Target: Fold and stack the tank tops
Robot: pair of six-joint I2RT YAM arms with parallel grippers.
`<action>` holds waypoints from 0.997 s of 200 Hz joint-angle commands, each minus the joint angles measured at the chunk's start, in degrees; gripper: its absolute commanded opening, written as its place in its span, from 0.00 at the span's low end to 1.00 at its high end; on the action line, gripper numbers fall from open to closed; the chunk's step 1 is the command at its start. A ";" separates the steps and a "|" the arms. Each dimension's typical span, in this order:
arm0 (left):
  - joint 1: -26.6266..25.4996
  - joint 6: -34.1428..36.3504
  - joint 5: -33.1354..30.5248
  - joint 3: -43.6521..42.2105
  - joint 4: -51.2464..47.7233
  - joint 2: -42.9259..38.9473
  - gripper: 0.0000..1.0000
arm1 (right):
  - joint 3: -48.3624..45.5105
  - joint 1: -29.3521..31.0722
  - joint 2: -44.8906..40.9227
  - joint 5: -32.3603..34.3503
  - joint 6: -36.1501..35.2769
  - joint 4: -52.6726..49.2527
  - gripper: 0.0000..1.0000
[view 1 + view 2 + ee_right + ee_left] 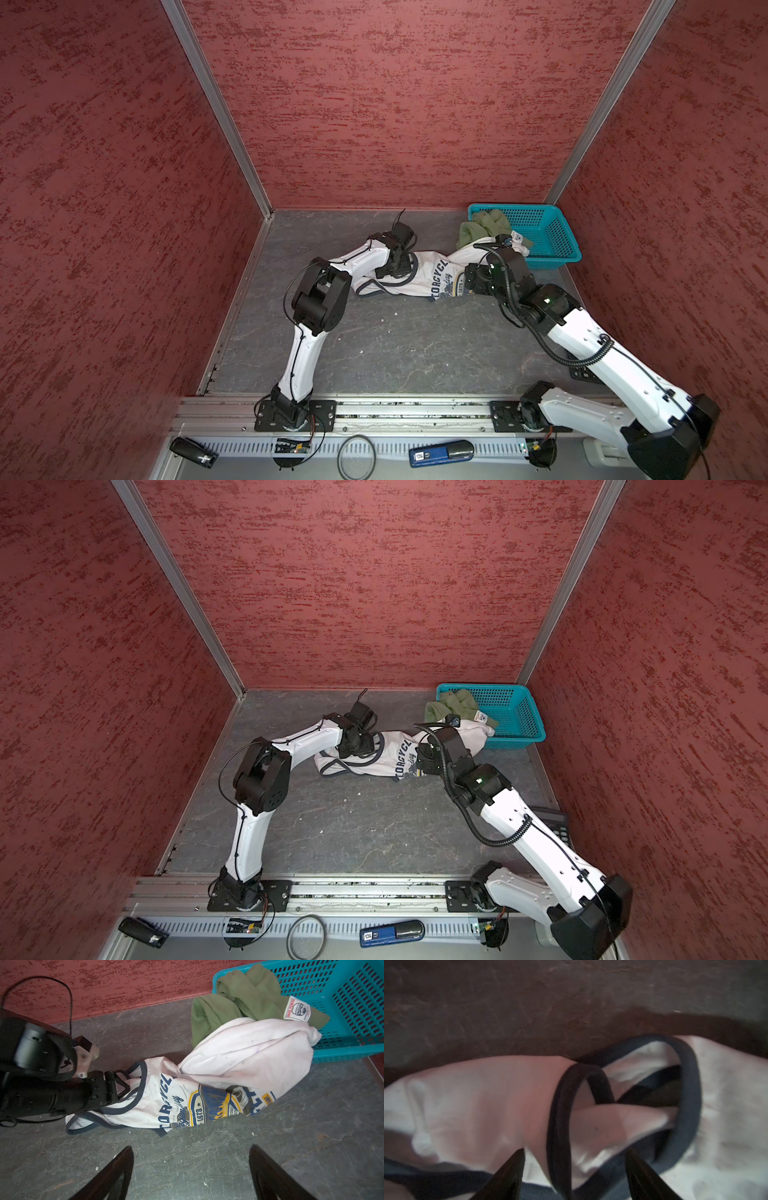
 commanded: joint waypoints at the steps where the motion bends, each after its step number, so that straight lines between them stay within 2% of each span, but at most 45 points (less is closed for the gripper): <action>1: 0.77 0.32 -1.60 3.49 -4.56 1.39 0.54 | -0.41 -0.49 -1.62 1.72 1.82 0.30 0.88; 9: 1.11 0.74 -1.04 3.56 -3.96 0.89 0.43 | -0.43 -0.50 -1.88 2.43 1.62 0.11 0.88; 24: 2.11 1.84 0.67 3.38 -3.01 -1.37 0.13 | -0.30 -0.59 -2.33 3.75 1.42 -0.01 0.88; 33: 2.86 2.64 0.64 2.98 -3.07 -3.99 0.00 | -0.12 -0.63 -2.59 4.34 1.19 0.11 0.88; 56: 5.36 4.05 -1.08 -0.80 -2.55 -14.94 0.00 | 0.35 -0.92 -2.95 6.09 0.81 0.12 0.88; 105: 12.51 5.80 -2.12 -11.29 -1.67 -45.56 0.00 | 2.03 -1.88 -1.94 7.02 -0.78 1.52 0.88; 136: 21.67 4.16 0.87 -18.37 -1.36 -61.49 0.00 | 4.31 -2.26 0.03 6.76 -1.50 2.42 0.88; 165: 32.33 2.83 8.84 -27.32 -1.75 -65.49 0.00 | 5.84 -2.43 2.39 4.27 -1.81 3.82 0.88; 180: 35.18 1.14 12.99 -32.95 -0.82 -64.75 0.00 | 5.64 -2.45 3.70 2.77 -1.86 4.55 0.88; 199: 36.31 0.01 16.81 -39.32 2.33 -62.83 0.00 | 4.44 -2.51 5.67 2.04 -1.96 5.70 0.88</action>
